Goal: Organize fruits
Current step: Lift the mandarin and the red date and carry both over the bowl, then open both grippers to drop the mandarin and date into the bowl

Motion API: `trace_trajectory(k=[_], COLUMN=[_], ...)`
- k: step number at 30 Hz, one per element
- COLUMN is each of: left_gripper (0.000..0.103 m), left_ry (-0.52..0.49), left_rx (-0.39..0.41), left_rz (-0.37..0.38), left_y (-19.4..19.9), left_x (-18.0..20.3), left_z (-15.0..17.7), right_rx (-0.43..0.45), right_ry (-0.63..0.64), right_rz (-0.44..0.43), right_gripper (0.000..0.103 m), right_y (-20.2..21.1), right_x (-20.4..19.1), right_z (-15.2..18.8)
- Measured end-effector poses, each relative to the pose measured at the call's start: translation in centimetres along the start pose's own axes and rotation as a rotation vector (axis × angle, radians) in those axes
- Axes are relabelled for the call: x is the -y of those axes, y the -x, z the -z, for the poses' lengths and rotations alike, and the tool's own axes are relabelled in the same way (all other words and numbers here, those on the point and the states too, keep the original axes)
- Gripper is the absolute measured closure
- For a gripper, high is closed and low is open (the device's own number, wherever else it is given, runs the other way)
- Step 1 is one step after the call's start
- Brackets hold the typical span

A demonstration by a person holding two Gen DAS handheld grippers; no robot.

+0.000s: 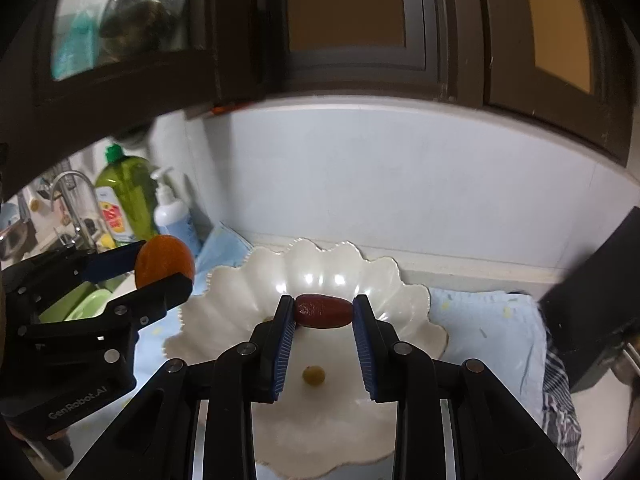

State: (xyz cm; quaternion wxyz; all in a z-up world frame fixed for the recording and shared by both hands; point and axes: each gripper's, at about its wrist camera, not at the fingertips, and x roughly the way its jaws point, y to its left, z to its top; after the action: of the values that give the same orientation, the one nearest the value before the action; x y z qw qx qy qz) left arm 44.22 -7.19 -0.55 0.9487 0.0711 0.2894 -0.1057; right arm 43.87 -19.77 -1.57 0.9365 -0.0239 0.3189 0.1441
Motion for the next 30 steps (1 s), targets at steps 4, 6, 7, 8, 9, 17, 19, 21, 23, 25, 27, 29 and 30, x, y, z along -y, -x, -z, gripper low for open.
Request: trace_trajectory(k=[4,6,7,8,9,17,19,21,23,25,27,29,30], left_gripper=[0.057,0.057,0.057,0.057,0.057,0.057,0.057,0.057,0.057,0.057,0.056,0.044,0.041], left_ry=[-0.018,-0.018,-0.016,-0.013,-0.01,-0.013,-0.008,0.001,0.006,0.009,0.01,0.011,0.008], left_rx=[-0.04,-0.075,-0.086,-0.106,-0.125,-0.206,-0.222,-0.239,-0.259,-0.275,-0.292,-0.295,-0.282], left_rz=[-0.012,-0.006,-0.002,-0.001,0.002,0.009,0.014,0.022,0.03,0.035,0.037,0.033,0.018], left_y=[-2.7,-4.2,-4.8,-5.5,-6.2,-9.5,-10.1,-10.6,-11.2,-11.7,-12.1,-12.2,-12.0], left_x=[0.1,0.0,0.0,-0.1,-0.2,-0.2,-0.2,-0.3,-0.3,-0.3,-0.3,-0.4,-0.4], left_z=[-0.5,-0.6,-0.6,-0.6,-0.6,-0.4,-0.3,-0.2,0.1,0.3,0.6,0.7,0.7], right_rx=[-0.051,-0.079,-0.093,-0.114,-0.125,-0.208,-0.225,-0.232,-0.244,-0.26,-0.275,-0.285,-0.285], right_ry=[0.013,0.014,0.016,0.018,0.021,0.048,0.047,0.042,0.045,0.048,0.05,0.047,0.047], right_rz=[-0.01,-0.009,-0.01,-0.008,-0.009,-0.014,-0.016,-0.013,-0.009,-0.005,-0.006,-0.005,-0.004], right_gripper=[0.072,0.072,0.072,0.072,0.072,0.072,0.072,0.072,0.072,0.072,0.071,0.066,0.061], right_y=[-2.6,-3.8,-4.4,-5.0,-5.5,-8.3,-8.9,-9.2,-9.6,-10.1,-10.5,-10.7,-10.7], right_x=[0.8,1.2,1.3,1.4,1.5,1.9,2.0,2.2,2.3,2.3,2.3,2.5,2.5], right_z=[-0.5,-0.7,-0.8,-0.8,-0.9,-0.8,-0.8,-0.7,-0.6,-0.4,-0.2,-0.1,-0.1])
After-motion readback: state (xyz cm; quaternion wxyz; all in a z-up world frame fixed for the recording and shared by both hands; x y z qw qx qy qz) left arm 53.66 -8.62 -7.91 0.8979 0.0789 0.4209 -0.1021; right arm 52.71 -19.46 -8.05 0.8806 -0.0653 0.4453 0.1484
